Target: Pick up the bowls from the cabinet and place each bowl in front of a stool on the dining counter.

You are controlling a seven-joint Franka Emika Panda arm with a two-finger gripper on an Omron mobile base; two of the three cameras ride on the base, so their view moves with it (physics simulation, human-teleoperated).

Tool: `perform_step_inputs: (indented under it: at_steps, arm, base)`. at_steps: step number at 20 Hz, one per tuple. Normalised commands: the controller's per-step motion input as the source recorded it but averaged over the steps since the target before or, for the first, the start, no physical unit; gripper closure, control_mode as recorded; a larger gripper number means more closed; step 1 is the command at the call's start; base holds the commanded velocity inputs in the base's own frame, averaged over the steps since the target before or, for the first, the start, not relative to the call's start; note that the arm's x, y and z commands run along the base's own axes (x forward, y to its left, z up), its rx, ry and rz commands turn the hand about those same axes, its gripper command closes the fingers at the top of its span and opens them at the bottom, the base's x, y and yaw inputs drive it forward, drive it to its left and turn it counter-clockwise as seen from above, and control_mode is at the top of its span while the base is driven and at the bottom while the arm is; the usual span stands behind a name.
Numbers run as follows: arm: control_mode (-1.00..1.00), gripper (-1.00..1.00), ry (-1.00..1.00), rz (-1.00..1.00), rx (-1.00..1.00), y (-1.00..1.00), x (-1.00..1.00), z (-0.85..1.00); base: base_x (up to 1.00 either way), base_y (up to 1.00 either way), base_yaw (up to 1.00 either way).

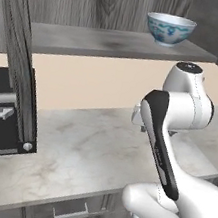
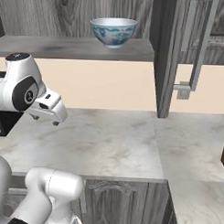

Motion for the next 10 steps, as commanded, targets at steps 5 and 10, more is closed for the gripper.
perform_step_inputs:
  at_steps: [5, 10]
  arm:
    - [1.00, -1.00, 0.00, 0.00, 0.00, 0.00, 0.00, 0.00]
    - [-1.00, -1.00, -0.09, 0.00, 0.00, -0.11, 0.00, 0.08]
  base:
    - [0.00, -0.03, 0.00]
    - [0.00, -0.01, 0.00]
